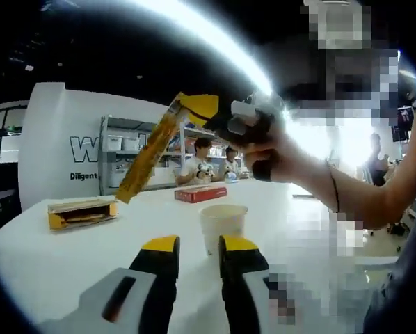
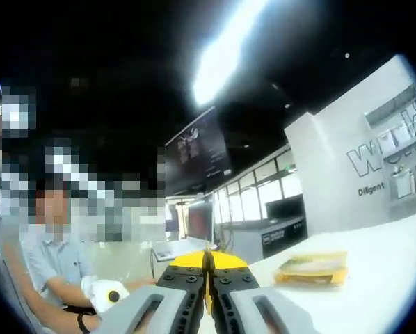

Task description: Tear open the coffee pouch, take out the coffee, and pour the coffee from the pouch into the cup

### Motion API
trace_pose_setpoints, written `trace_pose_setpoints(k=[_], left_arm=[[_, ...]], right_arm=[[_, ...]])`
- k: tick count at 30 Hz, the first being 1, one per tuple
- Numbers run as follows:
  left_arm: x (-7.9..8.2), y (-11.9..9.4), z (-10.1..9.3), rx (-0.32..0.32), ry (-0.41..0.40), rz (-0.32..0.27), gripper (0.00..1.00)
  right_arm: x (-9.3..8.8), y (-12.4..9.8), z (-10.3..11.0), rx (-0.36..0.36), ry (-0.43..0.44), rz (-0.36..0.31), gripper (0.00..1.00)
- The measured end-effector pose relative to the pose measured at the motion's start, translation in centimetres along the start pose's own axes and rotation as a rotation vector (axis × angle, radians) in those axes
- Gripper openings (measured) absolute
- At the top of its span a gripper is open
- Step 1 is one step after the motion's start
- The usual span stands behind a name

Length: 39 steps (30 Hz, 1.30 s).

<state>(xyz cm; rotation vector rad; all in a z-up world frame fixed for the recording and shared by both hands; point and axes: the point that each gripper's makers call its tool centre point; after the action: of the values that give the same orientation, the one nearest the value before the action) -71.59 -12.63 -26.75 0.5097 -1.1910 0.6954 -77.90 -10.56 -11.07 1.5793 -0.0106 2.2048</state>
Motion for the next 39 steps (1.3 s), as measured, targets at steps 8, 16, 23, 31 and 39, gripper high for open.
trace_pose_setpoints(k=[8, 16, 23, 31, 39], left_arm=[[-1.1, -2.2, 2.0, 0.049, 0.003, 0.033, 0.24], [-1.8, -1.9, 2.0, 0.076, 0.064, 0.04, 0.26], [-2.4, -2.6, 3.3, 0.119, 0.046, 0.045, 0.26], [-2.2, -3.2, 4.5, 0.22, 0.069, 0.037, 0.23], [-2.5, -3.2, 4.7, 0.226, 0.057, 0.049, 0.23]], right_arm=[[-1.1, 4.3, 1.9, 0.061, 0.008, 0.025, 0.02], [-2.7, 8.8, 3.2, 0.118, 0.071, 0.061, 0.02], [-5.8, 13.1, 3.5, 0.151, 0.138, 0.102, 0.02], [-9.0, 16.3, 2.1, 0.163, 0.22, 0.157, 0.02], [-12.1, 18.8, 1.5, 0.195, 0.284, 0.241, 0.02]])
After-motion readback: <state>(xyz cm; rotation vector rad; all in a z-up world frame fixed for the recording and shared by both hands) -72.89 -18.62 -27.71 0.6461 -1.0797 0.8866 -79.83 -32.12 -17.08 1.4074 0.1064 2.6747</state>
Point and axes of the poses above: the point that each gripper's makers call its tool centre point, and the gripper's own axes: y roughly forward along the fingers, z roughly to its left, x roughly out of its top, and after that the axes turned 15 degrees about y, right-handed
